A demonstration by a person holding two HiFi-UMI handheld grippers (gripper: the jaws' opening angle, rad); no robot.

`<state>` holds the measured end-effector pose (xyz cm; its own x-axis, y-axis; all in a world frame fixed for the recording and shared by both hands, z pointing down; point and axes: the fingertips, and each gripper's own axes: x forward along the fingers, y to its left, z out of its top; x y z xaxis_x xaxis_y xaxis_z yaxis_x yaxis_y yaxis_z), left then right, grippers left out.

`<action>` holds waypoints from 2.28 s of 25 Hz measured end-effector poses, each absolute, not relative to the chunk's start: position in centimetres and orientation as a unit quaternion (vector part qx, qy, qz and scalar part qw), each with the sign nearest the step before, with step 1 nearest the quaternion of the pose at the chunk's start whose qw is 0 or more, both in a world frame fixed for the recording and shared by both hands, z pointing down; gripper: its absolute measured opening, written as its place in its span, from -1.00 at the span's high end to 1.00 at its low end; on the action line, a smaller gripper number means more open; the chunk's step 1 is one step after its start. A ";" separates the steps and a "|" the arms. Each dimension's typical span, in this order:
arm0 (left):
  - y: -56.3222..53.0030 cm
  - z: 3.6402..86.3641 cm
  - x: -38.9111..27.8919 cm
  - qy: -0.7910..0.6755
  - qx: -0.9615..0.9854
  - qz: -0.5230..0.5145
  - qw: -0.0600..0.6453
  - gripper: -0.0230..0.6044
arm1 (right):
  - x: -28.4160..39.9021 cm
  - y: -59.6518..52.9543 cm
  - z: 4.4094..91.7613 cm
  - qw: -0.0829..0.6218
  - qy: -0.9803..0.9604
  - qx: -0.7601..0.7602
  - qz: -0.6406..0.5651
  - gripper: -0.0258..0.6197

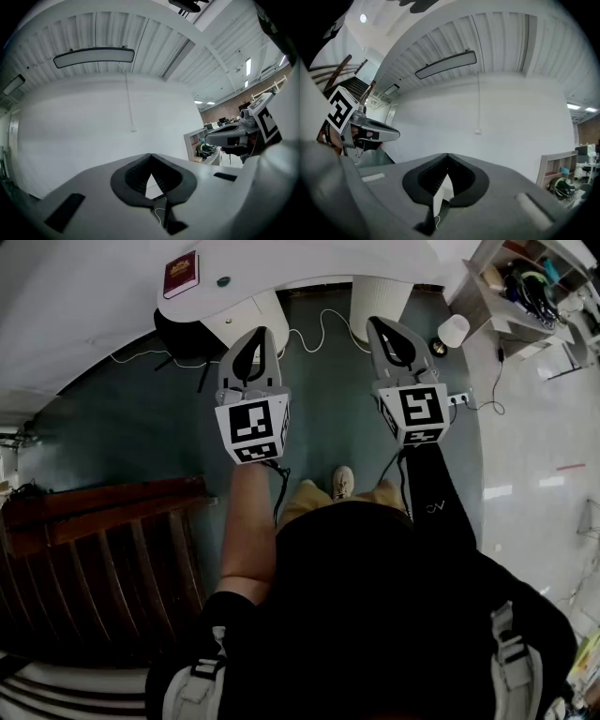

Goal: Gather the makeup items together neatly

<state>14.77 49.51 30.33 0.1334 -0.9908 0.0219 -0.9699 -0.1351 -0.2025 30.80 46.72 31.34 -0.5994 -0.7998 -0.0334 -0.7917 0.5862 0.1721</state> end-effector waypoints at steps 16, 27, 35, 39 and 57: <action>48.1 31.1 14.4 0.655 -0.753 -0.059 0.041 0.90 | 29.7 46.2 32.3 0.032 -0.907 0.411 -0.081 0.91; 45.7 30.9 10.5 0.674 -0.734 -0.066 0.038 0.90 | 25.8 43.4 31.6 0.013 -0.923 0.374 -0.084 0.91; 36.5 31.1 7.5 0.662 -0.746 -0.060 0.037 0.90 | 22.1 35.6 31.3 0.007 -0.925 0.368 -0.098 0.91; 30.6 30.7 5.9 0.648 -0.759 -0.057 0.037 0.90 | 20.5 29.8 31.1 0.013 -0.917 0.389 -0.090 0.91; 11.0 29.0 -3.0 0.602 -0.793 -0.069 0.066 0.90 | 12.9 10.6 29.8 0.020 -0.883 0.465 -0.065 0.91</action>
